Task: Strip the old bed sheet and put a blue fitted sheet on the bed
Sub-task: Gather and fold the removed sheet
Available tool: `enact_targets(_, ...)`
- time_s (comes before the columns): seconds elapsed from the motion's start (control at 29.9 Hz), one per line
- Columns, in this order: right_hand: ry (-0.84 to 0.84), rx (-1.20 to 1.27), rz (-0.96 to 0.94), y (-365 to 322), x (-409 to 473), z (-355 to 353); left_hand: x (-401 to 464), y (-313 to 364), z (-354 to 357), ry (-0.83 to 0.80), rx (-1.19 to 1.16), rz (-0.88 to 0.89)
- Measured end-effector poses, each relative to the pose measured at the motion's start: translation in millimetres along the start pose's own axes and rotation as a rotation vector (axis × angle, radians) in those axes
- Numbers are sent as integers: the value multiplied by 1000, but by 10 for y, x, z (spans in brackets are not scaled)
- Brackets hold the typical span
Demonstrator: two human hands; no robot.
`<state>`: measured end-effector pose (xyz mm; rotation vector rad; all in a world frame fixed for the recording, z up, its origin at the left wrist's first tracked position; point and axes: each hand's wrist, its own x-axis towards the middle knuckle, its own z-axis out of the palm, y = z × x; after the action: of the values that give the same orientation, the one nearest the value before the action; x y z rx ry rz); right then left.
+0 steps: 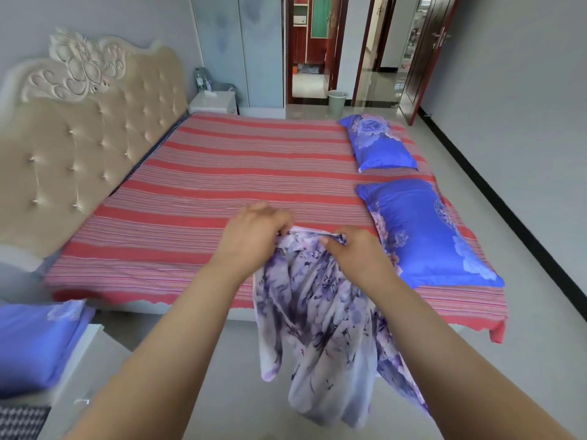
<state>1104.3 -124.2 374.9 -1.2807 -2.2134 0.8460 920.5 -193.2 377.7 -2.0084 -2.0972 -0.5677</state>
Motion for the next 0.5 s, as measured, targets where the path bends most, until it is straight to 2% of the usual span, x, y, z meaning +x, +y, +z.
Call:
enact_targets(0.07,25,7,5,9,19,-69,-6,-223,-52,76,8,33)
enact_targets(0.1,41,12,3,18,32,-100,-21,-296,-51,63,-16,33)
enact_targets(0.23,42,16,-5,-20,49,-117,-194,-96,21,-230,-191,-17)
enact_targets(0.37,36,14,-18,-51,48,-73,-245,125,209,-454,116,-129)
enact_targets(0.5,102,38,-7,-3,76,-148,-362,-89,395,-630,196,-284)
